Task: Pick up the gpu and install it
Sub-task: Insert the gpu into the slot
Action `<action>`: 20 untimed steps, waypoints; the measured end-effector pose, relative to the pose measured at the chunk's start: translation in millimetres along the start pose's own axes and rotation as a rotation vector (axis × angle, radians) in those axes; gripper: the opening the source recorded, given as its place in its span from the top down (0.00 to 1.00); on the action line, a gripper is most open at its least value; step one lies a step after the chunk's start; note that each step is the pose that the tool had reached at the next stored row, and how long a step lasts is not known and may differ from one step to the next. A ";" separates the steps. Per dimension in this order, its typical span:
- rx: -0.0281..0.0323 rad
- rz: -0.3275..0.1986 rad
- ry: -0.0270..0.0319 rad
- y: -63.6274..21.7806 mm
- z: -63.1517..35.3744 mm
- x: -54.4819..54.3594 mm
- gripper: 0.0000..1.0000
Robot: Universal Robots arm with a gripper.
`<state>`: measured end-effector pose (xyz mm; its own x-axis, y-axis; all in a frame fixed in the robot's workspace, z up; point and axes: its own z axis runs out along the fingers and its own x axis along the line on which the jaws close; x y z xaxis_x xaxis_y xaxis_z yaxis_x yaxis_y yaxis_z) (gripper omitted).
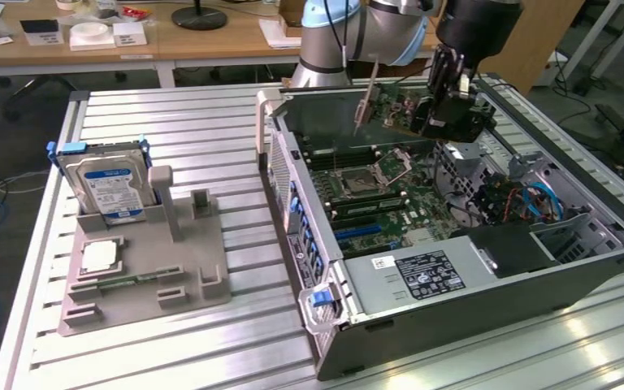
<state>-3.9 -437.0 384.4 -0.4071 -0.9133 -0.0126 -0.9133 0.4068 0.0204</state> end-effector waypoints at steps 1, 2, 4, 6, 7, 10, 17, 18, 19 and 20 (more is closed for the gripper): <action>-0.0004 -0.013 0.0002 0.0 0.2 0.0 0.72; -0.0008 -0.024 -0.0004 -0.1 0.5 0.0 0.72; -0.0017 -0.040 -0.0019 0.0 1.6 0.4 0.72; -0.0038 -0.058 -0.0057 0.1 2.1 0.4 0.72; -0.0044 -0.062 -0.0072 -0.1 2.2 0.9 0.72; -0.0044 -0.063 -0.0070 -0.2 2.2 1.3 0.72; -0.0025 -0.126 -0.0067 -0.6 8.0 1.5 0.72; -0.0014 -0.142 -0.0068 -0.6 9.1 1.6 0.72; -0.0015 -0.160 -0.0065 -0.7 10.6 1.6 0.72; -0.0017 -0.178 -0.0061 -0.6 12.1 1.6 0.72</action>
<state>-4.1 -438.5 372.2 -0.2393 -0.9707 -0.0222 -0.9709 0.2389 0.0190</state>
